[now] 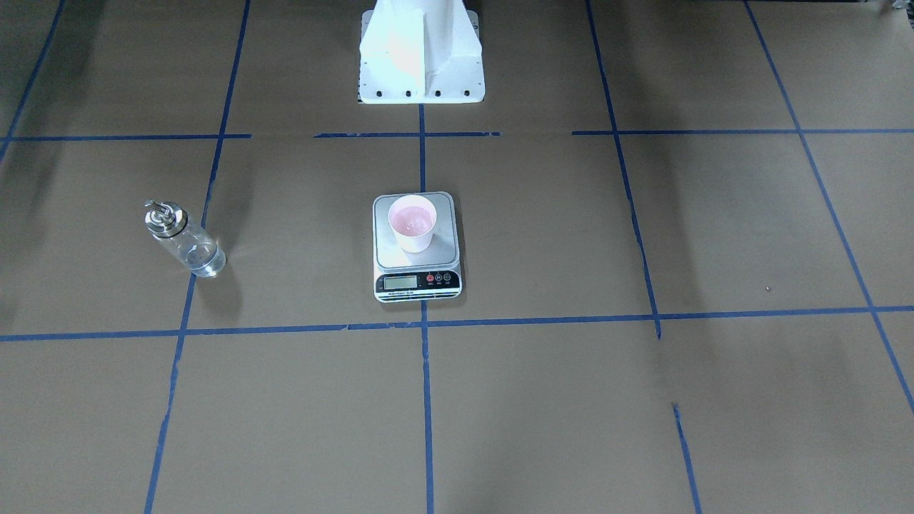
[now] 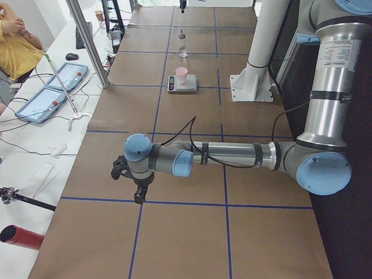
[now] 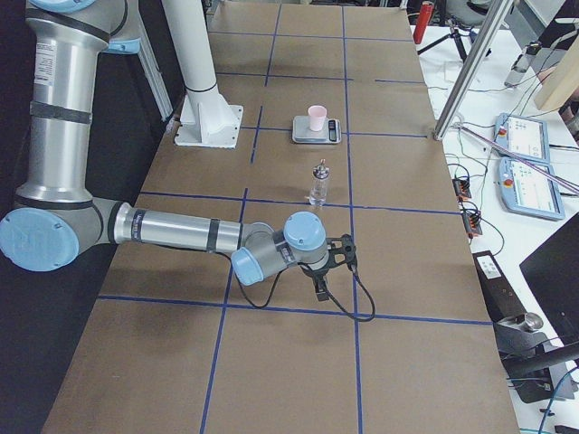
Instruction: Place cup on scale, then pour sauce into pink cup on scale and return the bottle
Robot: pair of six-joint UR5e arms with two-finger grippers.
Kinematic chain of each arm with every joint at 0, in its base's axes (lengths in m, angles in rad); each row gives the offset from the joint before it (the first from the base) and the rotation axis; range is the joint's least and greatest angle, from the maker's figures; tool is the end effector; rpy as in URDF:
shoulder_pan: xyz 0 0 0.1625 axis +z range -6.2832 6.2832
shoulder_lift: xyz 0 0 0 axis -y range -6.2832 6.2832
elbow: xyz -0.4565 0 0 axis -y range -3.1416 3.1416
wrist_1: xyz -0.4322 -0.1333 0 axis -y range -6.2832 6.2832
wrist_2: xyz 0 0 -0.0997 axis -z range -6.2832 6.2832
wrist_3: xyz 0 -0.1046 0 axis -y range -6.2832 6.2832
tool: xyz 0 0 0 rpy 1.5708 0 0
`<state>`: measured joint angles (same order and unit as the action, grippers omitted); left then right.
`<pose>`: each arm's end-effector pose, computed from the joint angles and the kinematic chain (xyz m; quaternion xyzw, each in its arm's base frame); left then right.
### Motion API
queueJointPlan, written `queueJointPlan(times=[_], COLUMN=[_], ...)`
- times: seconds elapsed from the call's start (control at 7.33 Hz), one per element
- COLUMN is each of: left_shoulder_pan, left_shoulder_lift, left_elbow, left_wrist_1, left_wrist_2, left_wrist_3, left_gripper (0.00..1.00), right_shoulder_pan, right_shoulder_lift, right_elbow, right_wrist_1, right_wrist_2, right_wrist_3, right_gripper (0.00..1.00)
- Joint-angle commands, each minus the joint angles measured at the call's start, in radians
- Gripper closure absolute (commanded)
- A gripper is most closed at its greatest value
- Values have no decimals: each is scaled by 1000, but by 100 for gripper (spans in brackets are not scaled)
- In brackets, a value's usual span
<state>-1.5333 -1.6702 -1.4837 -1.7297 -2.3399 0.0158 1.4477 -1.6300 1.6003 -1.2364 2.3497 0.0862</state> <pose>-0.0384 -0.5904 0.6685 0.0752 0.3746 0.0567 0.9224 -0.0048 -0.5258 0.6721 0.1004 -0.3879 -0.0745 0.9132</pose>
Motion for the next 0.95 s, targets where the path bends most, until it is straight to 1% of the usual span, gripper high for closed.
queueJointPlan(times=[0.0, 0.14, 0.27, 0.41, 0.55, 0.68, 0.82], left_shoulder_pan=[1, 1, -2, -28, -103, -126, -130], left_shoulder_lift=[-25, -29, -37, -37, -39, -33, -13], left_elbow=[22, 23, 14, -6, -19, -88, -175], left_wrist_1=[9, 53, 94, 146, 198, 244, 322], left_wrist_2=[4, -12, -31, -26, -24, -6, 72], left_wrist_3=[-2, -5, -1, 25, 165, 191, 191], left_gripper=[0, 0, 0, 0, 0, 0, 0], right_shoulder_pan=[57, 92, 102, 103, 114, 114, 115], right_shoulder_lift=[120, 122, 110, 111, 108, 108, 73], right_elbow=[3, 6, 7, 21, 70, 108, 143], right_wrist_1=[-308, -369, -376, -421, -496, -567, -583], right_wrist_2=[-39, -49, -55, -53, -58, -59, -62], right_wrist_3=[-211, -300, -319, -322, -321, -322, -322], right_gripper=[0, 0, 0, 0, 0, 0, 0])
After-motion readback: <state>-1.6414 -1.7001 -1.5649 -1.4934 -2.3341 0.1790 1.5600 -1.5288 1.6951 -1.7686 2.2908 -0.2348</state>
